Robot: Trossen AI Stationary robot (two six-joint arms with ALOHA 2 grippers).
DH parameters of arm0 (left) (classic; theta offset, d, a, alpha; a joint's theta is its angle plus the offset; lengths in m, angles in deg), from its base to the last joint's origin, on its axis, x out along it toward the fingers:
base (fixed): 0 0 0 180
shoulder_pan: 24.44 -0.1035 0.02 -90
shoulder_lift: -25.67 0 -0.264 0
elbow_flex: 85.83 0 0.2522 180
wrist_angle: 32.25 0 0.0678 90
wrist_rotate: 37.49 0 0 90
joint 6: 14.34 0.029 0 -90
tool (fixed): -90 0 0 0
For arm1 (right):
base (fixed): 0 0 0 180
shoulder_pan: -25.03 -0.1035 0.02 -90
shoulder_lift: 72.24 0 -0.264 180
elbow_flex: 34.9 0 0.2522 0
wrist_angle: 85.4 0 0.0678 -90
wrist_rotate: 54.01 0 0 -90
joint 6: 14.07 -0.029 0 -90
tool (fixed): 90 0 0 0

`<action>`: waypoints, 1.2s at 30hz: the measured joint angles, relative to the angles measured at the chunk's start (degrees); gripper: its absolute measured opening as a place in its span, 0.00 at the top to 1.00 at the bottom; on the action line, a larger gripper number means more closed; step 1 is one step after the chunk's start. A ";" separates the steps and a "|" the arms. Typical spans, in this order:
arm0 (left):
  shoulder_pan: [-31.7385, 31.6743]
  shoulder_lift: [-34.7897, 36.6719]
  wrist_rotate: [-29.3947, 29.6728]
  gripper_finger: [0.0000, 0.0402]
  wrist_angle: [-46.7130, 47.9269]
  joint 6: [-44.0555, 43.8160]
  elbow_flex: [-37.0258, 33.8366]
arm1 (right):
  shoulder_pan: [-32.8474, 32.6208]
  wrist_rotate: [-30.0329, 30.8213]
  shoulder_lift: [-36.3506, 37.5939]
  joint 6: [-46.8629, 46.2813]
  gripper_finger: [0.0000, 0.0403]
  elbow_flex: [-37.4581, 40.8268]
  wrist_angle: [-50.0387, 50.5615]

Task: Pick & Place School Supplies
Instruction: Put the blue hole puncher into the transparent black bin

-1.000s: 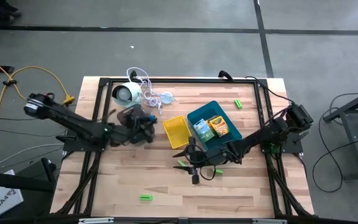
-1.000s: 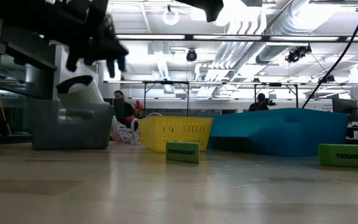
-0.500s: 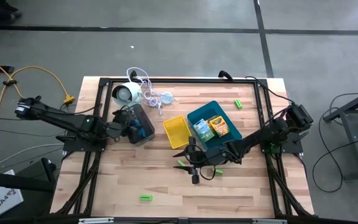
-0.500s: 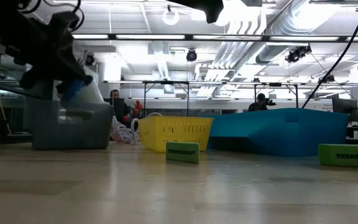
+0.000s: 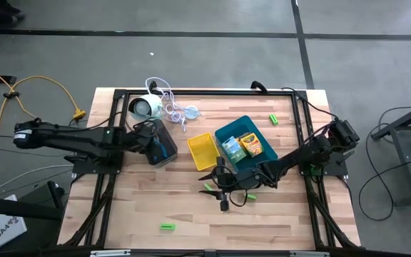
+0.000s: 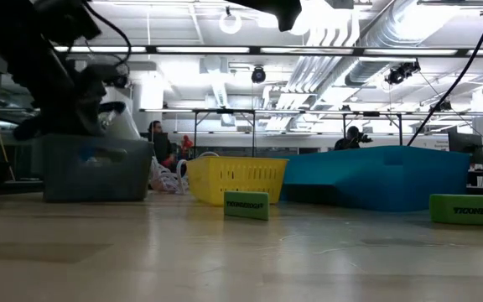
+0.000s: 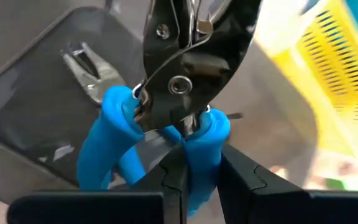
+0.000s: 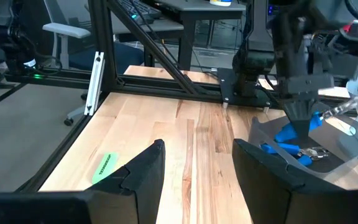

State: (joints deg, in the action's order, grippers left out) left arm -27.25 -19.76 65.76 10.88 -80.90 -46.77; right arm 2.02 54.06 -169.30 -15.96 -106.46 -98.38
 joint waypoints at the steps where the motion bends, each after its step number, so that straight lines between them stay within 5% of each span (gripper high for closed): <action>1: -1.10 -0.99 -1.18 0.87 -0.05 0.76 -0.01 | 0.00 0.00 0.00 0.00 0.56 0.00 0.00; 14: -8.11 -14.08 -13.29 0.86 -10.77 9.16 0.15 | 0.00 0.00 0.00 -0.02 0.56 0.00 0.00; 36: -8.55 -15.67 -13.17 0.69 -13.82 16.01 0.55 | 0.00 -0.02 0.00 -0.02 0.56 0.00 0.00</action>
State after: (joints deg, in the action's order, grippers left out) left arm -35.79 -35.43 52.59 -2.95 -64.89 -46.22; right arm 2.02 54.03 -169.30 -15.98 -106.46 -98.38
